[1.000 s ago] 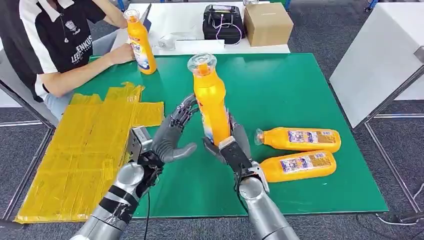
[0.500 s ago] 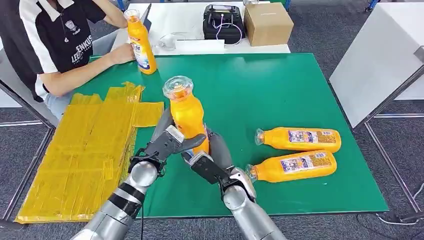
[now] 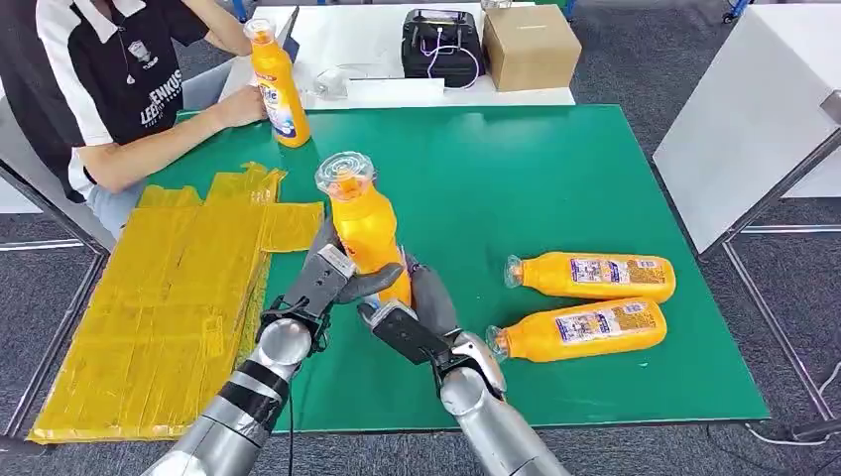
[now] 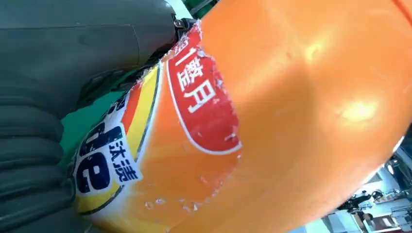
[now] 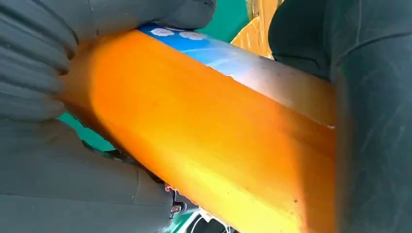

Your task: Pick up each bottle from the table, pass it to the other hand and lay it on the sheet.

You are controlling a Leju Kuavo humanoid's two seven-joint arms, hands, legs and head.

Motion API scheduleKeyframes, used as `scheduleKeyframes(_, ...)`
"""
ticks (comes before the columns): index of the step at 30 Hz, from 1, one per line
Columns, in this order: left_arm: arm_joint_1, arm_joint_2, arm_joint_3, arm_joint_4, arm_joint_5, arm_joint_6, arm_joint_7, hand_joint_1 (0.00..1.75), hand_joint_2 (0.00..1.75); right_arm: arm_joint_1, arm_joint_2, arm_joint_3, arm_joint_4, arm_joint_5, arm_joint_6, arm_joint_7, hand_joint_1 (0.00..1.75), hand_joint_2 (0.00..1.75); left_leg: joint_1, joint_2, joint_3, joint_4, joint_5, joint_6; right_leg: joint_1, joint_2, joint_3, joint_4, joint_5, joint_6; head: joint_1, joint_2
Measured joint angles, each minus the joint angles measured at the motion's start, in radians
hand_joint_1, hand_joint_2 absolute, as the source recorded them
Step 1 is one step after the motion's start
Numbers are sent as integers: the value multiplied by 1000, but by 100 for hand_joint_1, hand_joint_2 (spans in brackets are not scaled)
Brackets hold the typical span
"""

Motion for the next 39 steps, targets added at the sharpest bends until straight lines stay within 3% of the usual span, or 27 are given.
scheduleKeyframes(8,1,-2,11,3,26,-15,-9,175,175,-3,2,0,11,0,-6,-2,175,175,0,0,0,0,0,0,0,0,0,0,0,0,0,0)
scheduleKeyframes(23,-4,-7,59,17,248,-204,-12,175,175,-2,9,14,24,-2,-42,-18,175,175,0,0,0,0,0,0,0,0,0,0,0,0,0,0)
scheduleKeyframes(24,-4,-8,65,19,289,-230,-3,175,175,-1,9,14,24,-4,-44,-19,159,175,0,0,0,0,0,0,0,0,0,0,0,0,0,0)
scheduleKeyframes(25,-5,-8,73,21,323,-253,4,175,175,-1,9,15,23,-4,-47,-21,42,175,0,0,0,0,0,0,0,0,0,0,0,0,0,0)
scheduleKeyframes(26,-6,-9,82,25,358,-276,11,175,175,-1,9,15,22,-5,-52,-24,0,175,0,0,0,0,0,0,0,0,0,0,0,0,0,0)
scheduleKeyframes(31,-27,-10,126,43,484,-315,32,175,175,34,3,19,-15,-18,-62,-47,0,175,0,0,0,0,0,0,0,0,0,0,0,0,0,0)
scheduleKeyframes(35,-34,2,134,28,314,-105,-4,175,175,92,-14,20,-117,-65,-25,-49,0,175,0,0,-1,0,0,0,0,0,0,0,0,0,0,0)
scheduleKeyframes(39,-38,50,145,-18,-25,188,26,175,175,164,-44,20,-257,-95,6,-56,0,175,0,0,-1,0,0,0,0,0,-1,0,0,0,0,0)
